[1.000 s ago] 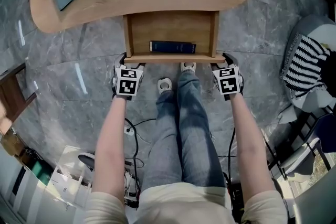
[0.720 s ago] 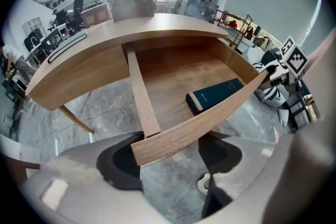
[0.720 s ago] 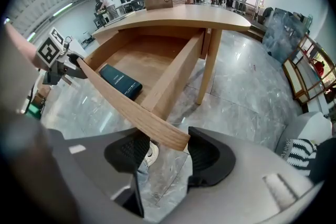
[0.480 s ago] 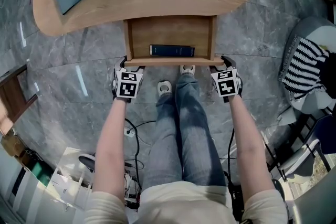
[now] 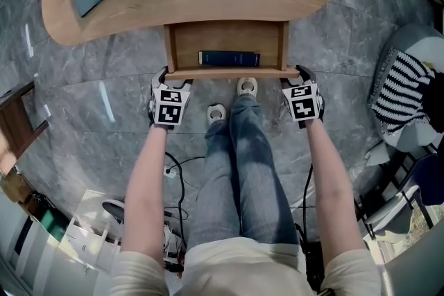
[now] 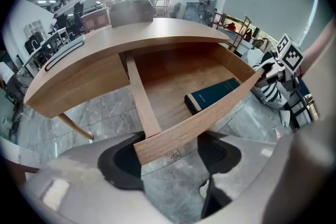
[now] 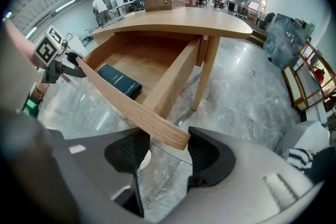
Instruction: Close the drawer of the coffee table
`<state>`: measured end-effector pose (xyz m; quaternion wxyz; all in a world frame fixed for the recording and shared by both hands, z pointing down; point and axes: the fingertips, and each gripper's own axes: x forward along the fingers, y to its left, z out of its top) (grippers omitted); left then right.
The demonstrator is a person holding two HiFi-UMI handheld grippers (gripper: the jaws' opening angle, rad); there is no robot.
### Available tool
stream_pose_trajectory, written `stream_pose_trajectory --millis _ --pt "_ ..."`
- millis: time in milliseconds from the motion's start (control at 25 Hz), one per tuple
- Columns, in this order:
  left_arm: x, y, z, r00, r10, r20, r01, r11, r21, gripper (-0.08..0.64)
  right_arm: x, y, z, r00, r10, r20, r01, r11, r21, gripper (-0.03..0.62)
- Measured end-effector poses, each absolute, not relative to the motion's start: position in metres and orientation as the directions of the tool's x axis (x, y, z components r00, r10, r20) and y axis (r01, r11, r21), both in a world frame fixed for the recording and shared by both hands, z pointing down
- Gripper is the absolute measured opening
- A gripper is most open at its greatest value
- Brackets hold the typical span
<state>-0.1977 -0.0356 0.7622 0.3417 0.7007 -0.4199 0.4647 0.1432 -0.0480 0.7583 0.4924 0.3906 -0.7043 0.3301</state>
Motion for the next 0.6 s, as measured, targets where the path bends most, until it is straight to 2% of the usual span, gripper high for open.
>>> stream_pose_trajectory --millis 600 --pt "-0.199 -0.073 0.765 0.207 -0.297 0.932 -0.910 -0.408 0.072 0.316 0.143 -0.088 0.759 -0.213 -0.248 0.945 -0.874 0.481 -0.071 0.227"
